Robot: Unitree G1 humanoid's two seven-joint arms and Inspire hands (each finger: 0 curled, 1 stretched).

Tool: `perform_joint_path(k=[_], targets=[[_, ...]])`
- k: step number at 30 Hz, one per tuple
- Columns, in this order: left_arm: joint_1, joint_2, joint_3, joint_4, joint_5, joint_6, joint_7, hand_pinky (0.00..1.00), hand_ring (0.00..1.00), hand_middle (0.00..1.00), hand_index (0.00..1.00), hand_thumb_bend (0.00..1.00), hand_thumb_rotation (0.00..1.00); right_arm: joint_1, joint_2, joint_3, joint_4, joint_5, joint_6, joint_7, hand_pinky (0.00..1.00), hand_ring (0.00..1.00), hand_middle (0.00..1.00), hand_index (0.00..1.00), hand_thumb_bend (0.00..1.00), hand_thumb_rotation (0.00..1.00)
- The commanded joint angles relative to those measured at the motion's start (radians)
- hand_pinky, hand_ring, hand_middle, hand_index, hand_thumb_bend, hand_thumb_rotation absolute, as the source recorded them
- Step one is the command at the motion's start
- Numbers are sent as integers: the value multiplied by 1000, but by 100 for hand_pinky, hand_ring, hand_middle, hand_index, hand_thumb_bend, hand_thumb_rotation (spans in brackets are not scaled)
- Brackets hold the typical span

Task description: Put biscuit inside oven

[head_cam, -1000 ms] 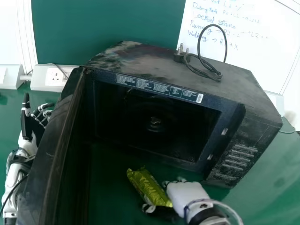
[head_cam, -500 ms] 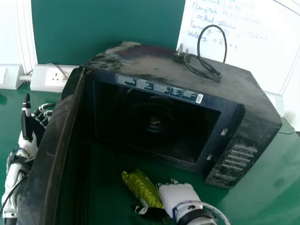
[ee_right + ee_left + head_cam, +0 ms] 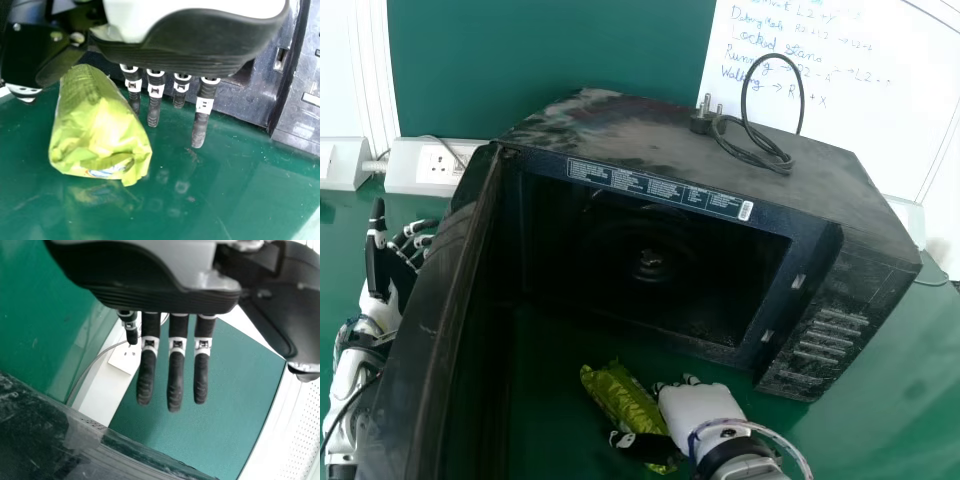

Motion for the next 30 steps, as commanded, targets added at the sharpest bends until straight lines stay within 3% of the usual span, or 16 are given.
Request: perform_joint_path(k=[1, 15, 24, 30], targets=[[14, -1, 3, -24, -6, 13, 13, 24, 31, 39, 49, 52, 6, 27, -11, 4, 31, -2, 0, 2, 62, 79, 87, 91, 92, 49], [22, -2, -1, -46, -3, 17, 18, 24, 31, 39, 49, 52, 7, 97, -23, 83, 75, -101, -5, -139, 49, 69, 86, 91, 93, 48], [28, -10, -11, -64, -12, 22, 12, 24, 31, 39, 49, 51, 6, 135, -18, 102, 69, -118, -1, -160, 62, 80, 90, 92, 92, 47], [33, -14, -11, -87, -6, 33, 33, 24, 31, 40, 49, 52, 7, 136, -38, 117, 67, -108, -27, -146, 58, 78, 89, 90, 91, 49]])
